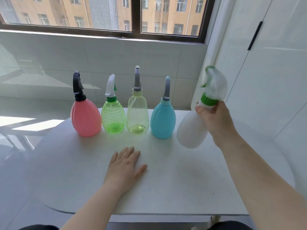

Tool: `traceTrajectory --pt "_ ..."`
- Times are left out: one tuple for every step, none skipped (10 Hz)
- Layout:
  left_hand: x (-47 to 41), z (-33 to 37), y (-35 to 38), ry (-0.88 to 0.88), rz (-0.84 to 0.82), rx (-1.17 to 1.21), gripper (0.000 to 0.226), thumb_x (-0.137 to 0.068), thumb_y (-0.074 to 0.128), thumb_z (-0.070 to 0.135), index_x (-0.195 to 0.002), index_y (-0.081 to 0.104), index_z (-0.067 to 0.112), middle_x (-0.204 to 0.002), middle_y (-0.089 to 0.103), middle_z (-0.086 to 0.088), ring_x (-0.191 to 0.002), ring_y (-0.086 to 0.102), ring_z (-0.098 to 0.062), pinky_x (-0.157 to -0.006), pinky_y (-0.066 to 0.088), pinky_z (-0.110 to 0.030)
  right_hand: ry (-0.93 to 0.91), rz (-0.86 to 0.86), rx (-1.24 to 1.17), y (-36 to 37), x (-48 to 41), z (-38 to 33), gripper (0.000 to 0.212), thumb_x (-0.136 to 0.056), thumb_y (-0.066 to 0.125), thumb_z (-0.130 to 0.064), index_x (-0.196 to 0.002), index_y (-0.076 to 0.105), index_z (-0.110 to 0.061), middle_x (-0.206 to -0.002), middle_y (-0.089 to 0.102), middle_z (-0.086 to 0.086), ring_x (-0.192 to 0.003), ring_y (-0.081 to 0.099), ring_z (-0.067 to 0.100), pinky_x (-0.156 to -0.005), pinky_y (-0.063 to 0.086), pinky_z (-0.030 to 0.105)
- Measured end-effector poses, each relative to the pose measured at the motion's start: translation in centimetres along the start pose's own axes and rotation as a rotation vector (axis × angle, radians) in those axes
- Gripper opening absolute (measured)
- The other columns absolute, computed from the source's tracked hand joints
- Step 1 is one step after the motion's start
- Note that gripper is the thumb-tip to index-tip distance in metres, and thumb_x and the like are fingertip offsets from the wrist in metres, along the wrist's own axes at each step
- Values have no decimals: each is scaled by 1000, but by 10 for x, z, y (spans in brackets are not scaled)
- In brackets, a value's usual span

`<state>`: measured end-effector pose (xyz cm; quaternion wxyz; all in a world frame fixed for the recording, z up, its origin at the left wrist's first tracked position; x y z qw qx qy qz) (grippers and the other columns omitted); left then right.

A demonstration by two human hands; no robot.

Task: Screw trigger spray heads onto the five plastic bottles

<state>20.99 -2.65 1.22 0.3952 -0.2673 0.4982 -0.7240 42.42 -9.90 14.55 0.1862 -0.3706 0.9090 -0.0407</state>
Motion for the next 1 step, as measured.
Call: traceTrajectory --pt "-3 1 3 8 10 -55 57 -87 32 53 -138 20 30 -153 12 7 -140 5 -9 -113 -2 -31 36 100 31 -13 -21 9 33 -80 59 -16 -111 48 -15 -99 52 0 -89 49 19 -77 34 28"
Point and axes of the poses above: each hand's wrist, its own x-axis away from the middle knuckle, its own y-axis out of the palm, z = x × y, the point moved 2 cm from there along -x, towards the middle knuckle
